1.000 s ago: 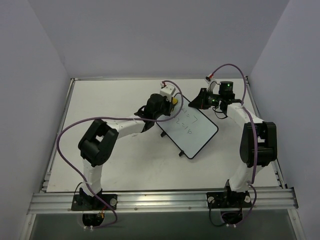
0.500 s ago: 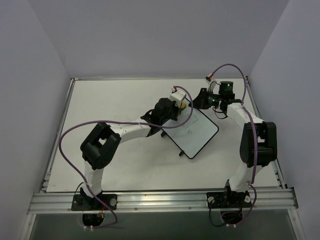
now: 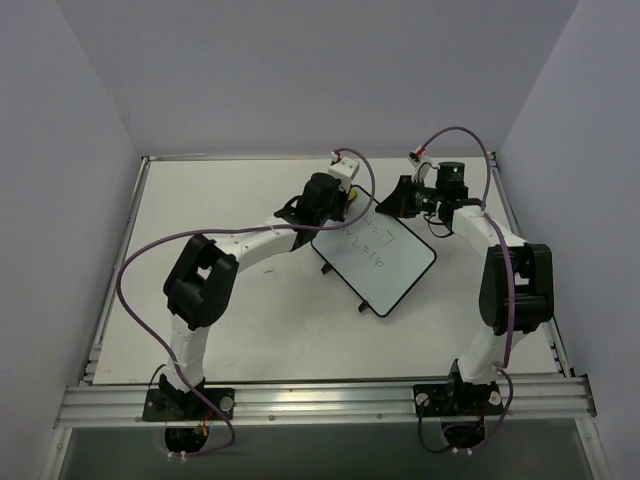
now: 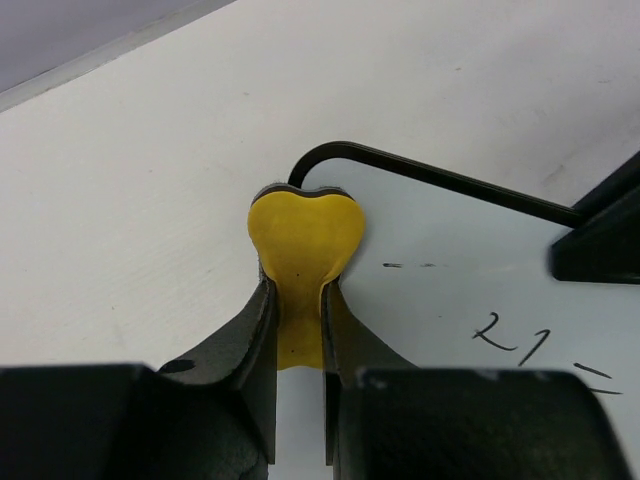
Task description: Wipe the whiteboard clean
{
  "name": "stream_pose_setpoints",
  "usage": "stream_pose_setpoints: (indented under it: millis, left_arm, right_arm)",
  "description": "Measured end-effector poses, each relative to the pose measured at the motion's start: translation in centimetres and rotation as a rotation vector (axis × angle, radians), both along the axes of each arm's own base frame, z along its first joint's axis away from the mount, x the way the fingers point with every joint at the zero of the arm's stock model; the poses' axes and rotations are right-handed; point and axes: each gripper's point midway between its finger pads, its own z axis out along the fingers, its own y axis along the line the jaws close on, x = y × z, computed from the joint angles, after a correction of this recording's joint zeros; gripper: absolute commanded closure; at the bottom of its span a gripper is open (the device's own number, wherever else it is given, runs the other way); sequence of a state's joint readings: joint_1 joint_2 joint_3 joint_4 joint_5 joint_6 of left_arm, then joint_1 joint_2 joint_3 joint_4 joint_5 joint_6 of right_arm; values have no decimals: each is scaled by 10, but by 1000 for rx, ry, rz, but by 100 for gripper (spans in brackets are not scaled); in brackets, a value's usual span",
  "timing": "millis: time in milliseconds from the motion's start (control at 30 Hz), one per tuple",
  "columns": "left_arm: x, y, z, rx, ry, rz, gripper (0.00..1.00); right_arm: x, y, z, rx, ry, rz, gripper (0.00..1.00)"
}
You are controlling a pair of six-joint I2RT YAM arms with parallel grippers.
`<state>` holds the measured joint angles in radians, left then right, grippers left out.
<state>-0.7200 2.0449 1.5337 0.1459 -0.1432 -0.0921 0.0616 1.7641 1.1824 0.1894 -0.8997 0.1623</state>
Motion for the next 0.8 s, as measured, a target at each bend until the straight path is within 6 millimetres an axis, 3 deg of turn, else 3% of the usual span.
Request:
stream_pose_setpoints:
  millis: [333, 800]
  left_arm:
    - [-9, 0, -18, 15, -24, -17, 98]
    - [-42, -21, -10, 4, -52, -119, 98]
  right_arm:
    - [2, -2, -1, -10, 1, -14, 100]
    - [1, -2, -2, -15, 0, -13, 100]
